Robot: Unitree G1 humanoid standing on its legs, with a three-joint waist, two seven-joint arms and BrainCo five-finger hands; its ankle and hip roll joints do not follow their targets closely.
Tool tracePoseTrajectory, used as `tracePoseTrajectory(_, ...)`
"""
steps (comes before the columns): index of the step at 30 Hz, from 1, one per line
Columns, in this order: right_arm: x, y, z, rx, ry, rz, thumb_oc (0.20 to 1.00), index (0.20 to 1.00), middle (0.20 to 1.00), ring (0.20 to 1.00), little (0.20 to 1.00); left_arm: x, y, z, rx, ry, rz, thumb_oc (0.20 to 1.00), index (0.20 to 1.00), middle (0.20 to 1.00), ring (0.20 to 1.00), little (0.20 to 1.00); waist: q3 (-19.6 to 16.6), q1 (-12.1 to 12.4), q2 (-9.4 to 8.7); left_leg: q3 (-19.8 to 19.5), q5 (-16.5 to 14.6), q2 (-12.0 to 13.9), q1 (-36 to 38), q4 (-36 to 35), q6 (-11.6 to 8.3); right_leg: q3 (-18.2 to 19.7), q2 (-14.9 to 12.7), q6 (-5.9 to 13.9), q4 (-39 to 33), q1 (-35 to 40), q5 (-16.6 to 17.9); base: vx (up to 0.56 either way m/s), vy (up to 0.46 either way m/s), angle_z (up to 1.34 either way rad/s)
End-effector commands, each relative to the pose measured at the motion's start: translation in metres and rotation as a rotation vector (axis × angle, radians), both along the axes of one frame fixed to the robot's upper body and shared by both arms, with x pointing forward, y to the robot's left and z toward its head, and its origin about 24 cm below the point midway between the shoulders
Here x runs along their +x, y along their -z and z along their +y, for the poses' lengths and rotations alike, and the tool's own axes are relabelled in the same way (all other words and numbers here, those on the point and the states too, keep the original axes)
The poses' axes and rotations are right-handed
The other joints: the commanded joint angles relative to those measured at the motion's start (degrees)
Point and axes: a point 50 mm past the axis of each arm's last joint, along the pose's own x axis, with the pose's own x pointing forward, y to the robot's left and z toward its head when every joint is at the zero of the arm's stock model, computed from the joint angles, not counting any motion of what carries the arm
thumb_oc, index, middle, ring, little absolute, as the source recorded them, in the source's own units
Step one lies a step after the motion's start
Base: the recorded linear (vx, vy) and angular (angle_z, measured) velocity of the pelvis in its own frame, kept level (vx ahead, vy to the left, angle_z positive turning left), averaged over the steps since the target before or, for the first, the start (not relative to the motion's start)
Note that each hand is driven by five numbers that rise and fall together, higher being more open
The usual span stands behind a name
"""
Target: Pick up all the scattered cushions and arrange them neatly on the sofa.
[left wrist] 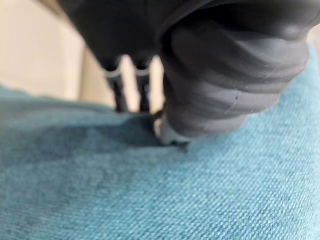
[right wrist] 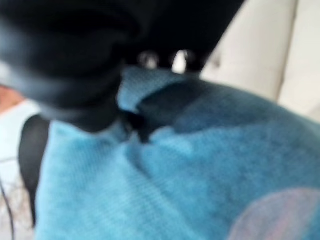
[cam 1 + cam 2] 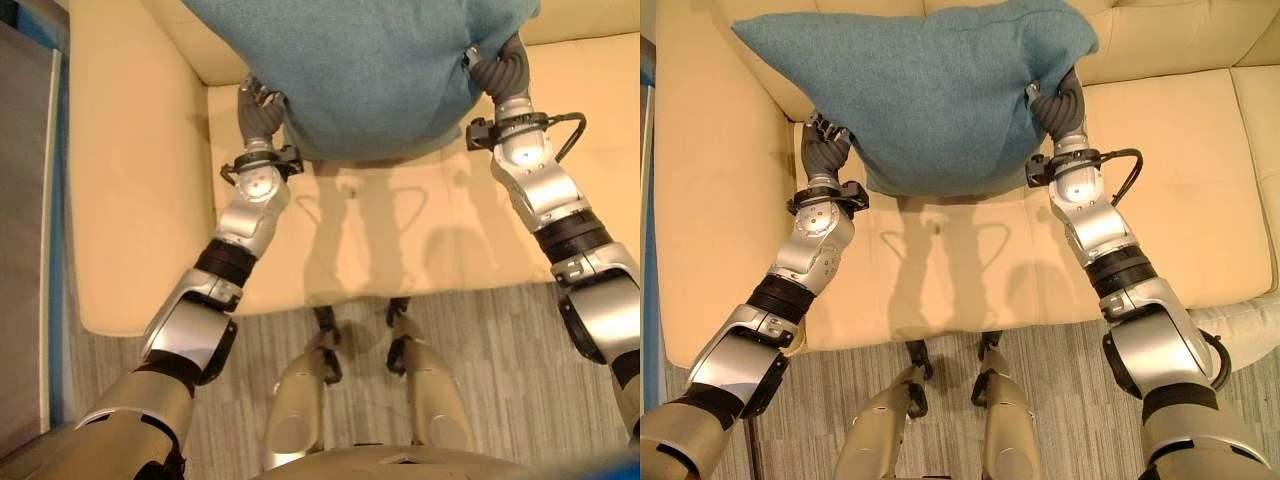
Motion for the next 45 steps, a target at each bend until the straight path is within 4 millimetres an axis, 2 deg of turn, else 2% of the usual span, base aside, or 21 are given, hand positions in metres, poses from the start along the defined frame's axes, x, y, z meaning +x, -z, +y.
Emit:
tracePoseTrajectory(1, -0.009, -0.052, 0.042, -0.097, -0.115, -0.186, 0.2, 0.2, 0.2, 0.2, 0.2, -0.011, -0.075, -0.044, 0.115, 0.131, -0.313, 0.2, 0.2, 0.2, 0.2, 0.2, -2.36, 1.05, -0.5, -3.97, 5.93, 4.15, -3.85, -1.42, -8.78, 3.29, -4.75, 12.62, 2.65, 0.36, -2.43, 0.08, -0.025, 0.09)
tracePoseTrajectory(3, -0.004, -0.057, 0.04, -0.147, -0.077, -0.165, 0.25, 0.25, 0.25, 0.25, 0.25, -0.007, -0.082, -0.047, 0.143, 0.126, -0.308, 0.922, 0.922, 0.922, 0.922, 0.922, -2.62, 1.0, -0.71, -4.21, 6.62, 4.21, -5.68, -1.92, -9.09, 3.44, -4.61, 12.92, 2.01, -1.74, -1.46, -0.01, -0.035, 0.11)
tracePoseTrajectory(4, 0.0, -0.057, 0.037, -0.16, -0.05, -0.146, 0.94, 0.94, 0.94, 0.94, 0.94, -0.005, -0.086, -0.047, 0.172, 0.111, -0.301, 1.0, 1.0, 1.0, 1.0, 1.0, -2.93, 0.93, -0.75, -4.13, 7.05, 4.25, -6.41, -2.28, -9.3, 3.43, -4.52, 12.96, 1.57, -2.28, -1.07, -0.02, -0.014, 0.09)
tracePoseTrajectory(5, 0.0, -0.058, 0.037, -0.16, -0.05, -0.147, 1.0, 1.0, 1.0, 1.0, 1.0, -0.005, -0.087, -0.047, 0.172, 0.11, -0.303, 1.0, 1.0, 1.0, 1.0, 1.0, -2.94, 0.93, -0.74, -4.13, 7.11, 4.25, -6.53, -2.31, -9.31, 3.43, -4.51, 12.95, 1.52, -2.4, -1.02, -0.01, -0.02, 0.05)
tracePoseTrajectory(8, 0.012, -0.059, 0.018, -0.261, 0.084, -0.079, 1.0, 1.0, 1.0, 1.0, 1.0, 0.0, -0.103, -0.04, 0.226, 0.07, -0.316, 1.0, 1.0, 1.0, 1.0, 1.0, -3.76, 1.0, -1.02, -4.57, 7.91, 4.39, -8.96, -3.12, -9.54, 3.59, -3.87, 13.28, -0.86, -4.51, 0.74, 0.0, -0.021, -0.01)
tracePoseTrajectory(11, 0.016, -0.053, 0.007, -0.294, 0.14, -0.028, 1.0, 1.0, 1.0, 1.0, 1.0, 0.003, -0.098, -0.029, 0.208, 0.048, -0.289, 1.0, 1.0, 1.0, 1.0, 1.0, -4.26, 1.02, -1.06, -4.66, 8.25, 4.59, -9.58, -3.43, -9.84, 3.84, -3.71, 13.37, -1.92, -5.07, 1.33, 0.01, -0.022, -0.05)
tracePoseTrajectory(14, 0.018, -0.046, -0.019, -0.328, 0.2, 0.04, 1.0, 1.0, 1.0, 1.0, 1.0, 0.009, -0.083, 0.005, 0.221, -0.02, -0.218, 1.0, 1.0, 1.0, 1.0, 1.0, -5.19, 0.93, -1.13, -4.69, 8.43, 4.65, -9.33, -3.78, -10.01, 3.79, -3.57, 13.29, -2.31, -5.06, 1.47, 0.03, -0.018, -0.04)
tracePoseTrajectory(15, 0.015, -0.044, -0.039, -0.315, 0.243, 0.05, 1.0, 1.0, 1.0, 1.0, 1.0, 0.009, -0.077, 0.033, 0.218, -0.085, -0.184, 1.0, 1.0, 1.0, 1.0, 1.0, -5.55, 0.89, -1.17, -4.78, 8.31, 4.59, -9.09, -3.71, -9.99, 3.82, -3.52, 13.26, -2.49, -4.8, 1.54, 0.03, -0.024, 0.0)
tracePoseTrajectory(16, 0.014, -0.042, -0.05, -0.304, 0.273, 0.059, 1.0, 1.0, 1.0, 1.0, 1.0, 0.008, -0.075, 0.044, 0.224, -0.113, -0.171, 1.0, 1.0, 1.0, 1.0, 1.0, -5.78, 0.84, -1.14, -4.84, 8.21, 4.57, -8.97, -3.63, -10.04, 3.78, -3.47, 13.25, -2.66, -4.63, 1.51, 0.03, -0.027, -0.02)
tracePoseTrajectory(17, 0.005, -0.038, -0.084, -0.285, 0.351, 0.069, 1.0, 1.0, 1.0, 1.0, 1.0, 0.001, -0.069, 0.082, 0.207, -0.198, -0.15, 1.0, 1.0, 1.0, 1.0, 1.0, -6.27, 0.75, -1.06, -4.9, 8.13, 4.51, -8.52, -3.69, -10.12, 3.7, -3.35, 13.27, -2.98, -4.16, 1.53, 0.02, -0.017, -0.03)
tracePoseTrajectory(24, -0.018, -0.013, -0.132, -0.209, 0.424, 0.091, 1.0, 1.0, 1.0, 1.0, 1.0, -0.019, -0.034, 0.123, 0.209, -0.263, -0.092, 1.0, 1.0, 1.0, 1.0, 1.0, -7.09, 0.2, -1.02, -4.9, 7.38, 4.48, -6.65, -3.33, -10.07, 3.57, -3.28, 13.05, -2.9, -2.35, 0.99, 0.01, 0.001, 0.01)
tracePoseTrajectory(26, -0.032, 0.027, -0.145, -0.138, 0.379, 0.148, 1.0, 1.0, 1.0, 1.0, 1.0, -0.037, 0.0, 0.131, 0.218, -0.238, -0.05, 1.0, 1.0, 1.0, 1.0, 1.0, -6.95, -0.35, -1.24, -4.1, 7.5, 4.39, -5.1, -2.17, -9.3, 3.21, -3.68, 12.2, -2.32, -0.72, 1.43, 0.0, 0.009, -0.01)
tracePoseTrajectory(27, -0.033, 0.029, -0.145, -0.137, 0.379, 0.153, 1.0, 1.0, 1.0, 1.0, 1.0, -0.037, 0.001, 0.131, 0.22, -0.236, -0.046, 1.0, 1.0, 1.0, 1.0, 1.0, -7.45, -0.18, -1.17, -4.7, 6.28, 4.45, -4.37, -2.48, -9.92, 3.57, -3.45, 12.75, -2.56, -0.02, 0.41, 0.04, 0.017, -0.01)
tracePoseTrajectory(29, -0.049, 0.078, -0.156, -0.076, 0.341, 0.264, 1.0, 1.0, 1.0, 1.0, 1.0, -0.053, 0.043, 0.133, 0.24, -0.179, 0.056, 1.0, 1.0, 1.0, 1.0, 1.0, -7.49, -0.71, -1.39, -3.68, 6.65, 4.12, -1.0, -2.28, -9.18, 3.02, -3.69, 11.98, -1.59, 2.87, 0.21, 0.04, 0.008, -0.06)
tracePoseTrajectory(30, -0.05, 0.079, -0.156, -0.075, 0.342, 0.266, 1.0, 1.0, 1.0, 1.0, 1.0, -0.053, 0.043, 0.133, 0.241, -0.178, 0.057, 1.0, 1.0, 1.0, 1.0, 1.0, -7.48, -0.66, -1.45, -3.66, 6.68, 4.1, -0.88, -2.35, -9.18, 3.03, -3.7, 11.99, -1.63, 2.96, 0.23, -0.01, -0.006, -0.07)
tracePoseTrajectory(33, -0.075, 0.136, -0.162, -0.042, 0.318, 0.401, 1.0, 1.0, 1.0, 1.0, 1.0, -0.073, 0.1, 0.128, 0.202, -0.105, 0.214, 1.0, 1.0, 1.0, 1.0, 1.0, -7.53, -1.22, -1.38, -3.07, 6.45, 3.94, 4.56, -3.6, -9.05, 2.88, -3.53, 11.93, -1.04, 7.46, -1.02, 0.07, -0.004, -0.03)
tracePoseTrajectory(34, -0.083, 0.144, -0.166, -0.098, 0.329, 0.441, 1.0, 1.0, 1.0, 1.0, 1.0, -0.08, 0.113, 0.131, 0.188, -0.096, 0.259, 1.0, 1.0, 1.0, 1.0, 1.0, -7.62, -1.45, -1.45, -3.0, 6.34, 4.0, 5.81, -3.74, -9.13, 2.69, -3.51, 11.89, -1.02, 8.7, -1.4, 0.06, -0.026, -0.04)
tracePoseTrajectory(37, -0.105, 0.187, -0.166, -0.1, 0.317, 0.572, 1.0, 1.0, 1.0, 1.0, 1.0, -0.109, 0.165, 0.13, 0.192, -0.055, 0.434, 1.0, 1.0, 1.0, 1.0, 1.0, -8.31, -1.71, -1.65, -2.92, 5.76, 4.26, 9.74, -3.92, -8.95, 2.86, -3.04, 11.85, -1.78, 12.4, -2.04, 0.03, -0.032, -0.03)
tracePoseTrajectory(39, -0.131, 0.226, -0.168, -0.145, 0.316, 0.726, 1.0, 1.0, 1.0, 1.0, 1.0, -0.141, 0.214, 0.131, 0.199, -0.025, 0.642, 1.0, 1.0, 1.0, 1.0, 1.0, -9.63, -2.39, -1.71, -2.2, 5.0, 5.13, 12.72, -3.31, -9.19, 3.24, -2.56, 11.69, -2.14, 15.47, -3.04, 0.03, -0.074, -0.13)
tracePoseTrajectory(41, -0.14, 0.242, -0.165, -0.085, 0.308, 0.766, 1.0, 1.0, 1.0, 1.0, 1.0, -0.151, 0.227, 0.129, 0.215, -0.013, 0.697, 1.0, 1.0, 1.0, 1.0, 1.0, -10.05, -2.51, -1.78, -1.74, 4.72, 5.34, 13.75, -3.02, -9.28, 3.35, -2.39, 11.62, -2.35, 16.61, -3.16, 0.01, -0.048, -0.08)
tracePoseTrajectory(45, -0.183, 0.297, -0.157, -0.183, 0.287, 1.009, 1.0, 1.0, 1.0, 1.0, 1.0, -0.202, 0.283, 0.124, 0.299, 0.059, 0.987, 1.0, 1.0, 1.0, 1.0, 1.0, -12.1, -3.27, -1.59, -0.9, 3.72, 6.64, 16.98, -0.49, -9.93, 3.57, -0.89, 11.02, -3.48, 21.0, -4.61, 0.01, -0.081, -0.02)
